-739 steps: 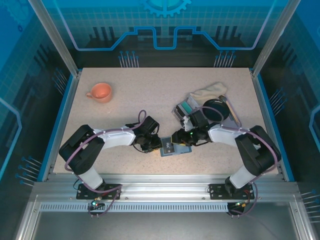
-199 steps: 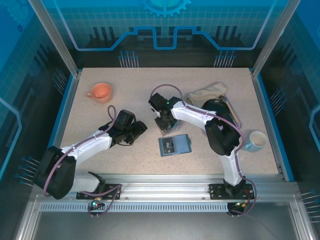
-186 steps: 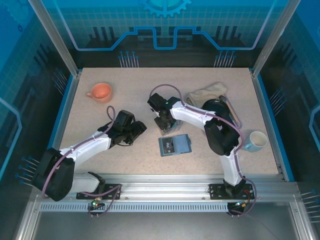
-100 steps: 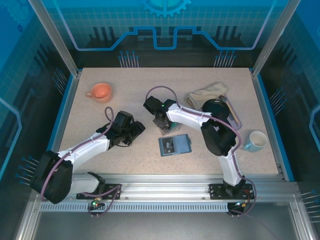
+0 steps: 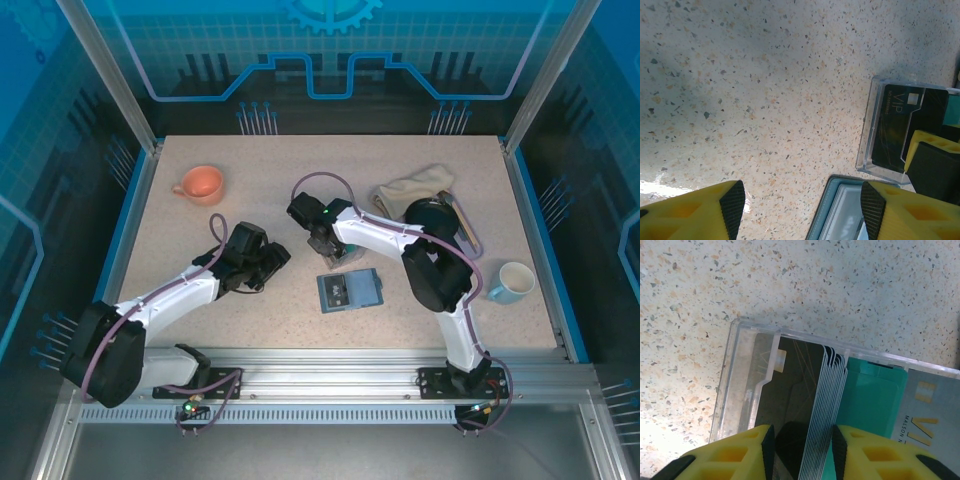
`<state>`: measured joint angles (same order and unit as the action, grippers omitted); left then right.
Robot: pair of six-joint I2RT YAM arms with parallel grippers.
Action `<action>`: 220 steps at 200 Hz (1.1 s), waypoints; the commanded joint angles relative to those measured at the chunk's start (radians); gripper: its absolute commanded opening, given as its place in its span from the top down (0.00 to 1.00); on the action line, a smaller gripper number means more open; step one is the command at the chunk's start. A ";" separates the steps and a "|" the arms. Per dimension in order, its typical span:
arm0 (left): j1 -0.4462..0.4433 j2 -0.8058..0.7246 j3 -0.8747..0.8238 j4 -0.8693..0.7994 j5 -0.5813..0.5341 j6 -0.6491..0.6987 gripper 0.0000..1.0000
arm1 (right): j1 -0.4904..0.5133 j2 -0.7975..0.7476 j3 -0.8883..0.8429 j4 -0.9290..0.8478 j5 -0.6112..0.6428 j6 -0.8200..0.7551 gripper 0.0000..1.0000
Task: Put the credit cards into the card holder
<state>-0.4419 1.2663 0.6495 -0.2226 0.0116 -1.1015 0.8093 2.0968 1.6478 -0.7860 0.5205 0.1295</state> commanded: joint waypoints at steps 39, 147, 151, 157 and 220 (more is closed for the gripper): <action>0.008 -0.001 -0.010 -0.005 0.000 -0.010 0.34 | 0.006 -0.036 0.008 -0.021 0.037 -0.011 0.66; 0.008 0.012 0.000 -0.003 0.011 -0.007 0.34 | 0.002 -0.043 -0.002 -0.021 0.046 -0.013 0.70; 0.008 0.012 0.001 -0.003 0.012 -0.006 0.34 | 0.002 -0.044 -0.003 -0.021 0.046 -0.013 0.71; 0.008 0.012 0.002 -0.003 0.012 -0.007 0.34 | 0.002 -0.045 -0.003 -0.021 0.047 -0.012 0.71; 0.008 0.010 0.001 -0.001 0.016 -0.008 0.34 | -0.001 -0.060 -0.011 -0.020 0.052 -0.017 0.77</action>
<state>-0.4419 1.2705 0.6495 -0.2218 0.0154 -1.1015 0.8089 2.0815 1.6474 -0.7860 0.5468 0.1162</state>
